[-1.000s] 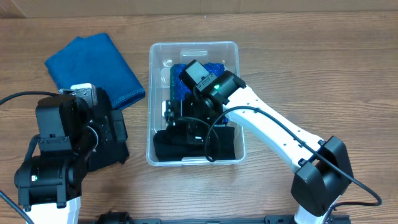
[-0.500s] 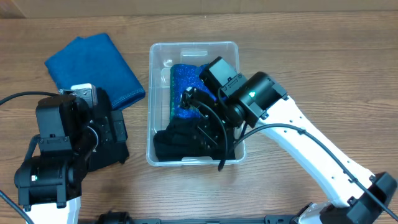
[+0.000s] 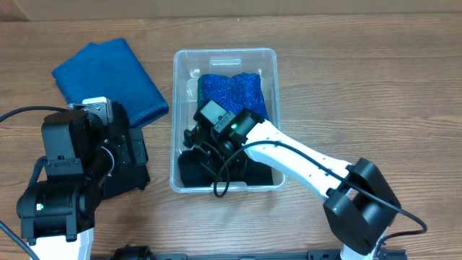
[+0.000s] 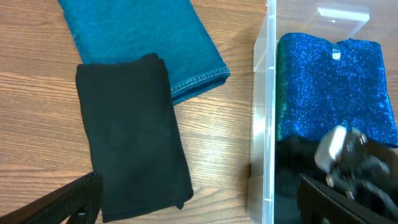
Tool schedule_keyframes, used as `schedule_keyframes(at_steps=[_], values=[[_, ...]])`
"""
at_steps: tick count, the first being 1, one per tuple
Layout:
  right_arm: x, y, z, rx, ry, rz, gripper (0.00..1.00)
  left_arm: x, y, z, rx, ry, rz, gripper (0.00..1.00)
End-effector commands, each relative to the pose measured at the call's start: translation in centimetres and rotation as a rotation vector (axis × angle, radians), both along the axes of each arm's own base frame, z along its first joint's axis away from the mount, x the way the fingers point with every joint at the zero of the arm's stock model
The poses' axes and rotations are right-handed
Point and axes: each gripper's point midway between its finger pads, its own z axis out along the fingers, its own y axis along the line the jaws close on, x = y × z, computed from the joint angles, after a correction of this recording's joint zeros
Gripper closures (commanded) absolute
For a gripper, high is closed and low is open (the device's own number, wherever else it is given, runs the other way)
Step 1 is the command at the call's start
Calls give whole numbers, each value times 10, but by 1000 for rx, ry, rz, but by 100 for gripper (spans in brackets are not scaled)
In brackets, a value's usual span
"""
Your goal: Pack container
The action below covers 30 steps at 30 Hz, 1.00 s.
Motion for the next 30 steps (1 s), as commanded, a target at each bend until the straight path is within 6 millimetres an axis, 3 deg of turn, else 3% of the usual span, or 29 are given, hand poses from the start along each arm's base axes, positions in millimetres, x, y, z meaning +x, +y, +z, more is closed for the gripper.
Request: schedule_keyframes(at_steps=[1,4,6,9,11,12,13,14,15,17,19,21,24,25,27,28,30], values=[[41,-12,-27,-78,-102,-86,94,0,-1,8,-3,-21,-6,0],[61,-20,-51,-106,-100,-153,85,0,-2,8,-9,-20,-10,0],[64,-30,-63,-140,-74,-170,88,0,-2,8,-8,-20,-10,0],[68,-37,-37,-155,-85,-187,91,-1,-2,7,-9,-14,-10,0],[79,-43,13,-167,-160,-213,89,-2,-1,7,-7,-16,-9,0],[87,-47,49,-159,-230,-248,89,-3,0,7,-2,-14,-3,0],[95,-51,100,-110,-328,-283,80,-4,2,7,7,-10,6,0],[99,-54,136,-63,-391,-322,58,-6,9,6,19,-6,53,0],[103,-65,193,34,-477,-375,0,-10,26,5,32,-1,179,0],[99,-94,256,145,-568,-464,0,-15,52,2,29,18,322,0],[90,-145,291,172,-618,-561,0,-19,76,-15,-42,76,453,0],[84,-192,293,124,-594,-682,0,-22,100,-39,-143,149,570,0],[84,-256,277,49,-471,-963,0,-27,145,-71,-253,214,736,0],[85,-268,272,49,-434,-1016,0,-18,158,-82,-348,187,703,0],[88,-278,268,56,-410,-1047,0,7,157,-89,-480,89,500,0],[89,-280,267,52,-409,-1055,0,14,160,-105,-511,77,396,0],[90,-280,266,49,-405,-1054,0,10,165,-153,-559,195,419,0]])
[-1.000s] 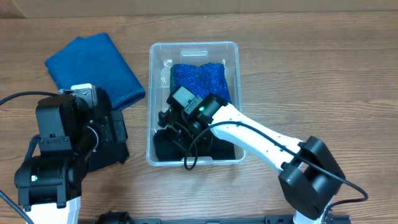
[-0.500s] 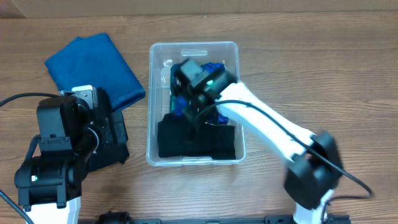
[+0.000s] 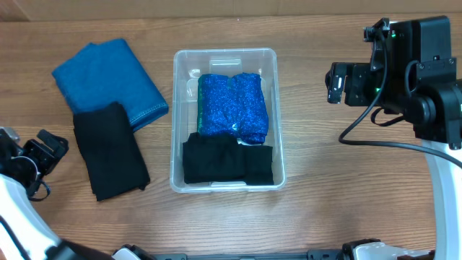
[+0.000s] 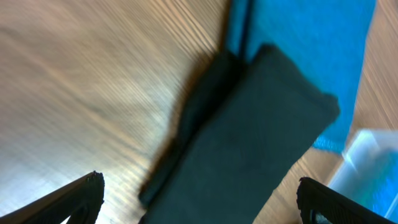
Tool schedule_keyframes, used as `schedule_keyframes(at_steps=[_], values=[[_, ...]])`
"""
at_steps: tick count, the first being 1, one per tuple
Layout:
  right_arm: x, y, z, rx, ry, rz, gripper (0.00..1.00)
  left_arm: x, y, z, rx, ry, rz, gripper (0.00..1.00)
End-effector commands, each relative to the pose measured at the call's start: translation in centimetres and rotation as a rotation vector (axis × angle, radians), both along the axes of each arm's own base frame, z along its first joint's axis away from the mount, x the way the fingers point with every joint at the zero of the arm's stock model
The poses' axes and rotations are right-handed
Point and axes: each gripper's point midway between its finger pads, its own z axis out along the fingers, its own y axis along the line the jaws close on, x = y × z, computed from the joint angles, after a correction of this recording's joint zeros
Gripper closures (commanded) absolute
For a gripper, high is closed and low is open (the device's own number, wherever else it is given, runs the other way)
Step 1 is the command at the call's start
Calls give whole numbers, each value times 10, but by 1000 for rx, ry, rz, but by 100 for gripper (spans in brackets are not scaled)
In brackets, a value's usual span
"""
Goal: Pack container
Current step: 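Grasp the folded black cloth on the left with the left gripper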
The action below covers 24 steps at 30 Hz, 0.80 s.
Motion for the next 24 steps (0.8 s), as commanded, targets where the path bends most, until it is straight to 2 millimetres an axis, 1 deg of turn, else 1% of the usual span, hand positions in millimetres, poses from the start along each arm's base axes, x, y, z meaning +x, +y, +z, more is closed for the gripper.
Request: schedule_keyframes(at_steps=[1,3,4,6,9,10,11,12,13,14,15,16,17,19,21,24], values=[[1,3,0,30,5,-5,0,16,-25,-62,-197,-18,-200,0],[3,3,-3,28,16,-5,0,27,-43,-97,-289,-3,-312,0],[5,4,-5,27,22,-5,0,29,-52,-114,-318,26,-353,0],[7,4,-9,26,33,-5,0,32,-64,-139,-348,76,-405,0],[9,4,-10,25,36,-5,0,42,-79,-155,-372,76,-465,0],[9,4,-10,25,34,-5,0,43,-86,-159,-383,88,-482,4],[9,4,-10,25,34,-5,0,44,-90,-159,-385,91,-495,11],[9,4,-10,25,34,-5,0,47,-94,-156,-389,80,-507,37],[9,4,-10,25,34,-5,0,47,-95,-155,-392,81,-507,60],[9,4,-10,24,35,-5,0,46,-96,-153,-400,82,-496,78],[10,4,-11,24,36,-5,0,48,-96,-148,-411,73,-475,93],[10,5,-11,24,39,-5,0,50,-96,-144,-410,66,-467,96],[11,5,-12,23,42,-5,0,51,-96,-136,-407,53,-460,96],[12,5,-14,22,48,-5,0,57,-98,-106,-387,-21,-463,96],[12,5,-15,22,49,-5,0,62,-104,-64,-352,-116,-470,96],[12,5,-15,22,49,-5,0,57,-125,25,-268,-293,-517,96]])
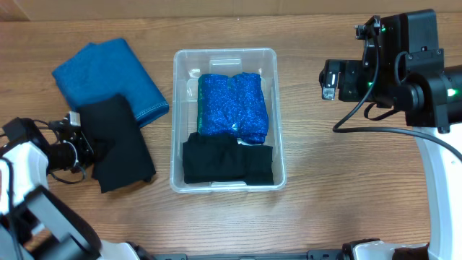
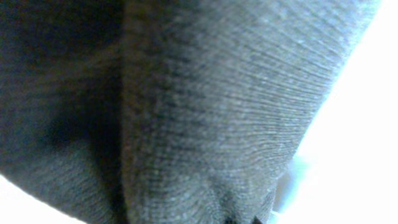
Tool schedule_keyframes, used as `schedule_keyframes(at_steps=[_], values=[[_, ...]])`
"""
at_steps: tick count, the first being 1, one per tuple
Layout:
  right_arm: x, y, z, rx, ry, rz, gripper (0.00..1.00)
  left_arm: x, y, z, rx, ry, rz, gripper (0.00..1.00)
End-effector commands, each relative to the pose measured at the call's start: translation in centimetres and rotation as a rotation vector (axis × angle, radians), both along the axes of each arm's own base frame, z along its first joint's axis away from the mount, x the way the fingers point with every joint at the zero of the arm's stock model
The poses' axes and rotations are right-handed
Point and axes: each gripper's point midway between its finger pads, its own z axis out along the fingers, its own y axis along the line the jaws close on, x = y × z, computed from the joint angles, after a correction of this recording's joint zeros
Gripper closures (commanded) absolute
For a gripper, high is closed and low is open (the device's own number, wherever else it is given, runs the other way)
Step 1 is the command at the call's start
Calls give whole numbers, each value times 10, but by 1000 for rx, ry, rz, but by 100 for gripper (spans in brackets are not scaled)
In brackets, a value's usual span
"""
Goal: Pack container
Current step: 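Grasp the folded black cloth on the left with the left gripper, then lay the black cloth into the bin's left side and press it down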
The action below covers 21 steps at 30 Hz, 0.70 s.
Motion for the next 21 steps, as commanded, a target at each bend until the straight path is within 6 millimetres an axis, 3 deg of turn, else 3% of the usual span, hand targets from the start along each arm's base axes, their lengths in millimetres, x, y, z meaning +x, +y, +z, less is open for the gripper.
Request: schedule_keyframes(at_steps=[1,5,7,8,10,13,17,19,21], values=[[2,0,0,9,-2,-6,0,4,-32,113,16,-281,-25,96],[2,0,0,9,-2,-6,0,7,-88,209,101,-451,-76,96],[2,0,0,9,-2,-6,0,27,-124,235,171,-495,-95,96],[2,0,0,9,-2,-6,0,41,-156,242,191,-539,-119,96],[2,0,0,9,-2,-6,0,68,-205,226,163,-478,-53,96],[2,0,0,9,-1,-6,0,93,-257,197,125,-446,-115,96],[2,0,0,9,0,-6,0,116,-287,143,81,-320,-106,96],[2,0,0,9,1,-6,0,129,-295,117,74,-279,-107,96],[2,0,0,9,1,-6,0,134,-295,103,77,-251,-96,96]])
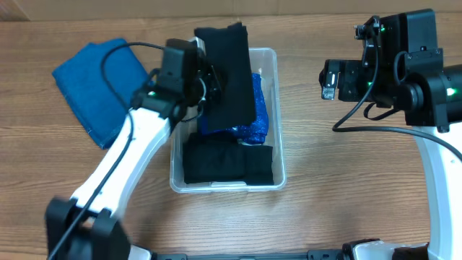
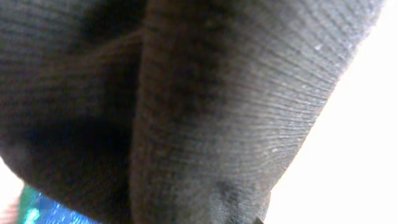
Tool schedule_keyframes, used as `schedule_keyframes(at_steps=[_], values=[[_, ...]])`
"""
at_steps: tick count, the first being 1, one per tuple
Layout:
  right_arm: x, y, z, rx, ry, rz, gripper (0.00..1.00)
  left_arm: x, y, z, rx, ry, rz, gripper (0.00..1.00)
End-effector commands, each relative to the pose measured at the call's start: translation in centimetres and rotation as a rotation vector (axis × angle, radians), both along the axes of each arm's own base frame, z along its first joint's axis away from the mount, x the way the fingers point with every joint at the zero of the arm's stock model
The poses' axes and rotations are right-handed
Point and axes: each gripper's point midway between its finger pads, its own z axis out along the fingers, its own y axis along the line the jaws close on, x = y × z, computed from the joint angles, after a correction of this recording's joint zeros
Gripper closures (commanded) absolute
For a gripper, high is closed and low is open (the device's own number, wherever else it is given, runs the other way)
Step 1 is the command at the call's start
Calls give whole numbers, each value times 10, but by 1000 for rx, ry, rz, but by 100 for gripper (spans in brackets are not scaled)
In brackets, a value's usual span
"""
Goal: Pack container
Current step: 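Lay the black cloth into the bin's left side and press it down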
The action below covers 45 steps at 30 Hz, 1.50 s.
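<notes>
My left gripper (image 1: 208,78) is shut on a folded black cloth (image 1: 228,66), holding it above the back half of the clear plastic bin (image 1: 279,155). Inside the bin a sparkly blue cloth (image 1: 261,119) lies at the back and another black cloth (image 1: 227,163) at the front. The held black cloth (image 2: 186,112) fills the left wrist view and hides the fingers; a sliver of sparkly blue cloth (image 2: 37,210) shows at the bottom left. My right gripper (image 1: 330,81) hangs high at the right of the bin, too small to read.
A folded blue towel (image 1: 86,90) lies on the wooden table (image 1: 346,188) left of the bin, partly under my left arm. The right arm's cable loops beside the bin's right side.
The black cloth was on the table left of the bin with my left gripper at its edge. Now it is off the table, held over the bin's back half. The right arm has not moved.
My right gripper was down in the bin at a black cloth while the left arm hung over the table's black cloth. Then the right arm stood away at the right and the left gripper was open at the far left. It closed on the cloth, now over the bin.
</notes>
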Motion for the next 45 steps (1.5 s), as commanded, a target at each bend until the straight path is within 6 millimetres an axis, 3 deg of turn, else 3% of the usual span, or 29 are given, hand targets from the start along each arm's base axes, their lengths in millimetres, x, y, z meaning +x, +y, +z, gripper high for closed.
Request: schedule_keyframes(at_steps=[1,3,6,12,13,14,17,19,22,25,28,31,32,33,34,35,36,42,45], values=[[1,0,1,8,-2,-6,0,13,1,-4,-27,12,56,96],[1,0,1,7,-2,-4,0,12,13,-12,28,29,72,96],[2,0,1,8,-5,-4,0,0,51,-36,152,125,143,96],[1,0,1,8,-5,-4,0,-4,57,-52,223,149,80,95],[1,0,1,8,-5,-4,0,-5,57,-55,228,156,74,87],[1,0,1,8,-5,-4,0,-5,57,-57,231,160,73,68],[1,0,1,8,-5,-4,0,-5,58,-57,260,143,39,0],[1,0,1,7,-5,-4,0,-7,67,-54,318,134,45,0],[2,0,0,8,-4,-4,0,-7,86,-26,405,98,101,0],[4,0,-8,5,10,-4,0,-6,95,29,467,-2,153,0],[5,1,-21,1,36,-4,0,-4,82,81,577,-166,93,0],[7,1,-22,2,31,-4,0,-1,57,96,689,-286,-60,2],[7,1,-22,2,31,-4,0,0,54,93,701,-289,-80,11],[7,1,-22,2,32,-4,0,2,52,86,706,-275,-88,42],[7,1,-22,2,32,-4,0,5,51,76,711,-253,-93,67],[7,1,-22,2,32,-4,0,9,50,62,725,-223,-104,86],[7,1,-22,2,33,-4,0,13,48,47,740,-194,-114,95],[6,1,-23,1,35,-4,0,35,55,-34,826,-36,-145,92],[6,1,-23,1,36,-4,0,41,86,-93,875,125,-76,96]])
